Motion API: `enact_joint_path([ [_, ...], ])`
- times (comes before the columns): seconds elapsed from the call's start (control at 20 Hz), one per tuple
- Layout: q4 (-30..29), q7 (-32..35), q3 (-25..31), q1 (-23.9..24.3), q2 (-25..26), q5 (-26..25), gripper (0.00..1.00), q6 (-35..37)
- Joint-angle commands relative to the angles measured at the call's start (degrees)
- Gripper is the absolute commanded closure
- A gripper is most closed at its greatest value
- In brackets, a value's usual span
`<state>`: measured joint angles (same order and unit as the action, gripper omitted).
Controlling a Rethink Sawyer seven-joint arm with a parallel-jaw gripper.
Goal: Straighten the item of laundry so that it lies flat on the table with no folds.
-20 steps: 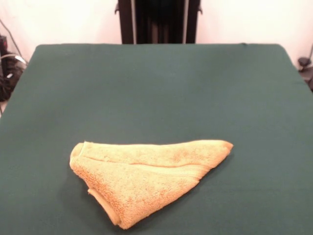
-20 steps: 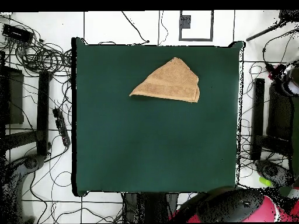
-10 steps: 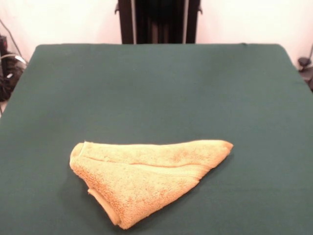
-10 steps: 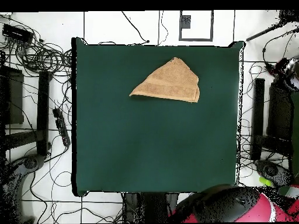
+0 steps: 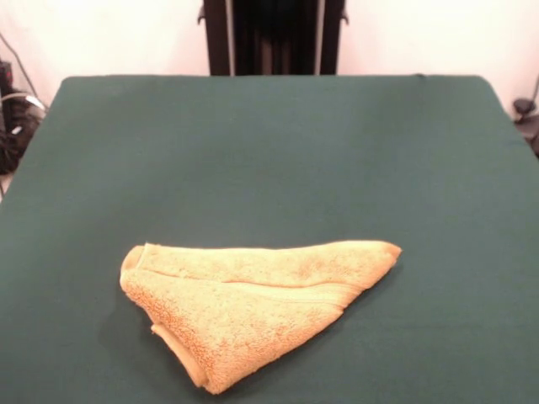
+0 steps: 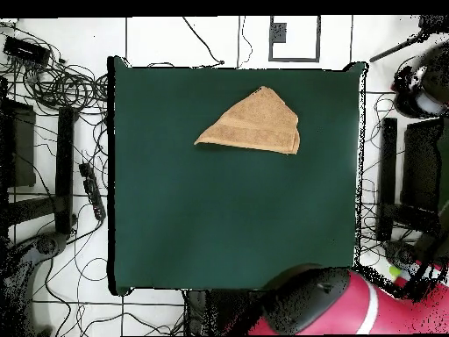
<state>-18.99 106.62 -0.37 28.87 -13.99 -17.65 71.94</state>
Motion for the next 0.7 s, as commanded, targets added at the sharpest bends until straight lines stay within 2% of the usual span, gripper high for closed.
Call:
enact_joint_path([
  [0.05, 1.62, -10.89, 0.8, -7.48, 6.56, -4.4, 0.0, 10.97],
  [0.25, 3.65, -6.28, -0.34, -9.1, 8.42, -5.17, 0.0, 15.8],
  [0.4, 3.11, -6.05, -0.54, -9.73, 8.88, -4.98, 0.0, 16.69],
  [0.7, -4.05, -1.52, -1.5, -10.61, 7.48, -4.58, 0.0, 6.95],
])
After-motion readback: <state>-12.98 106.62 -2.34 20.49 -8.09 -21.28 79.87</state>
